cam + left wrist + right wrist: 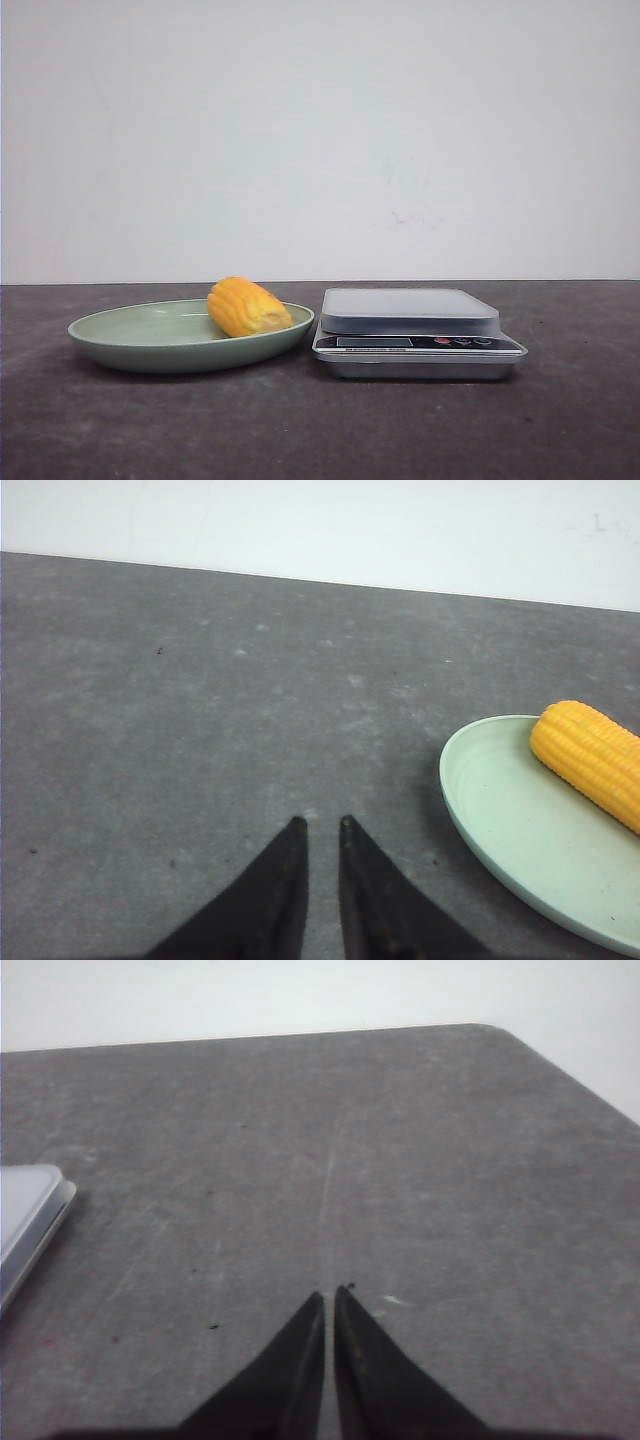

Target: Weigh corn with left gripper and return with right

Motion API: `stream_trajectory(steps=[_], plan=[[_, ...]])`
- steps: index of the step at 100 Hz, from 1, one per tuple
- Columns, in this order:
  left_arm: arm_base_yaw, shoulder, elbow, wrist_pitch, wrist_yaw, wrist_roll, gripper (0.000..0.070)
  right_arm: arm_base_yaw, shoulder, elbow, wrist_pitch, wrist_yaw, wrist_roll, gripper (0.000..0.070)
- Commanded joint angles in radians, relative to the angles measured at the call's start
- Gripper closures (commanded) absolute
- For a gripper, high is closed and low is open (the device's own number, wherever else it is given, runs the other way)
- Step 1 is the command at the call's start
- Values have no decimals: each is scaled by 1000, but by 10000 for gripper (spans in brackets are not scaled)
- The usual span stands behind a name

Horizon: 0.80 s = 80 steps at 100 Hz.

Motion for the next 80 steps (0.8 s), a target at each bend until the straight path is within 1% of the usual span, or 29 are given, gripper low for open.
stream_trajectory(steps=[1,14,27,42,80], plan=[[0,-1,-18,-6,-3,10,684,15,-3,-16,27,-3,-7,687],[0,-1,-18,-6,-3,10,684,27,-3,-20,40,15,-11,687],[0,-1,-18,-6,-3,10,684,27,-3,-21,41,12,-13,687],[0,-1,-18,-6,-3,10,684,27,-3,-21,41,6,-58,687],[0,-1,-18,-6,-3,10,684,26,-3,-21,71,0,-56,687]])
